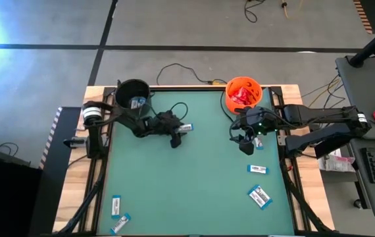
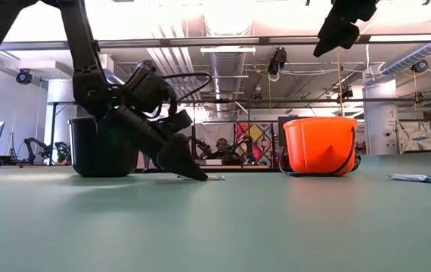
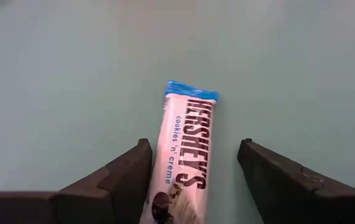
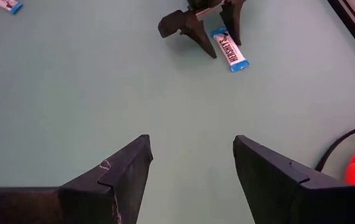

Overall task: Sort candy by brand, put in halloween buckets
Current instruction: Put the white candy into the black bucket

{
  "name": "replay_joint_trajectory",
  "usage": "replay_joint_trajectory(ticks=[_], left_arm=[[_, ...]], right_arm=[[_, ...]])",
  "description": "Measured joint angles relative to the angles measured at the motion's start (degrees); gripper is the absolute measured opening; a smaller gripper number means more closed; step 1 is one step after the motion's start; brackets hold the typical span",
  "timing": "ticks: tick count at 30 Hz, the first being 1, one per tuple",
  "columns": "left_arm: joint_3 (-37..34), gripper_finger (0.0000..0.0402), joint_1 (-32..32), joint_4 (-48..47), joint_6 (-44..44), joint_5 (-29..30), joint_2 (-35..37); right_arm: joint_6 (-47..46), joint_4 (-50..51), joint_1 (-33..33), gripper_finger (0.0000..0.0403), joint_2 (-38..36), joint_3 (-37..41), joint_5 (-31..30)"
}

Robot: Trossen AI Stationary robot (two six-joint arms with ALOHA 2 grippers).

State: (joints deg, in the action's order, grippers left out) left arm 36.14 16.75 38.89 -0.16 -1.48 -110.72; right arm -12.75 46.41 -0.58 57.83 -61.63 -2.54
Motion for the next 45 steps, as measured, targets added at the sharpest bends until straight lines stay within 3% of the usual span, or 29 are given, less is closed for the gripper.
replay_joint_trajectory(ticks=[17,24,35,45], left_arm=[[-0.3,0.0238,-7.3,3.8,-5.1,4.5,2.0],[-0.4,0.0238,-7.5,3.1,-7.4,9.8,2.1],[-0.4,0.0244,-7.5,3.0,-9.4,12.1,1.8],[-0.2,0.0267,-7.8,8.4,-12.0,14.8,-3.3]], right_arm=[[0.6,1.4,0.0,0.0219,-0.1,0.0,-0.3],[0.9,1.3,-0.2,0.0219,0.0,0.0,-0.7],[1.9,1.2,-0.2,0.0219,0.1,0.0,-3.2],[2.3,0.3,-0.2,0.0219,0.1,0.0,-4.1]])
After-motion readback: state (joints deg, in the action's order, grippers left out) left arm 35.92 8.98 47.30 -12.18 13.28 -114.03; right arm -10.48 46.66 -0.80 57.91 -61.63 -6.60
